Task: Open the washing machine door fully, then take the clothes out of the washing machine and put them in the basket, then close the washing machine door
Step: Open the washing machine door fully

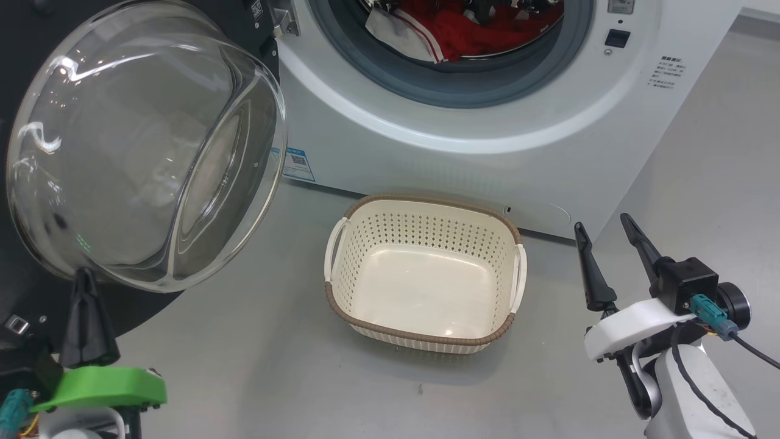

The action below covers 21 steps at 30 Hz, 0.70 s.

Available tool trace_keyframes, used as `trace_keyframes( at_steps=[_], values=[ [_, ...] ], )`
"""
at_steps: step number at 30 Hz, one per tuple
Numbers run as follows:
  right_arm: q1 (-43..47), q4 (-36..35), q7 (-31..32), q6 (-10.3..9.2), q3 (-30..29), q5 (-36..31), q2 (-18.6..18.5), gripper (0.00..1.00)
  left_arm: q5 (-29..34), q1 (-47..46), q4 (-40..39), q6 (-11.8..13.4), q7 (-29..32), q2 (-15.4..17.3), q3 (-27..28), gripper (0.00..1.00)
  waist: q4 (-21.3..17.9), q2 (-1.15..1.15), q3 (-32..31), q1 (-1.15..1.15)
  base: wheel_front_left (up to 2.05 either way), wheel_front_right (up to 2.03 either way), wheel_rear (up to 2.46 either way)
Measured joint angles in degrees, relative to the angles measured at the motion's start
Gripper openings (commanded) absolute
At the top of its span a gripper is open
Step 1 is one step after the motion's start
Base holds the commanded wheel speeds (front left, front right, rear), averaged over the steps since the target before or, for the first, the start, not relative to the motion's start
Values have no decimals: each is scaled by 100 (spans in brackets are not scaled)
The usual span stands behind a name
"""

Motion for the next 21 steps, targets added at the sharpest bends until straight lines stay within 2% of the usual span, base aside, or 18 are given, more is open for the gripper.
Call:
trace_keyframes(
  at_steps=[3,4,5,7,8,9,10,11,21],
  values=[
    [6,8,0,1,2,5,9,100,1,154,-114,-74,0,-94,-157,0,-14,0,-54,0,0,0,0],
    [9,10,0,1,9,7,11,100,1,207,-144,-94,0,-101,-196,8,-23,0,-70,0,0,0,0],
    [10,15,0,1,19,7,13,100,3,251,-170,-108,0,-102,-229,19,-33,0,-85,0,0,0,0],
    [26,27,0,1,55,7,21,100,15,352,-250,-122,2,-103,-326,50,-61,0,-116,0,0,0,0],
    [41,27,0,1,66,7,26,100,45,394,-290,-137,2,-104,-378,50,-79,0,-130,0,0,0,0],
    [65,27,0,1,75,8,29,100,54,431,-331,-169,33,-105,-437,82,-96,0,-145,0,0,0,0],
    [90,26,0,2,85,8,31,100,63,460,-374,-174,64,-105,-512,96,-118,0,-156,0,0,0,0],
    [114,27,0,2,96,9,31,100,93,483,-425,-207,87,-107,-567,100,-140,0,-166,0,0,0,0],
    [122,23,0,45,270,56,54,100,219,597,-666,-300,214,-104,-817,100,-494,0,-234,0,0,0,0]
  ],
)
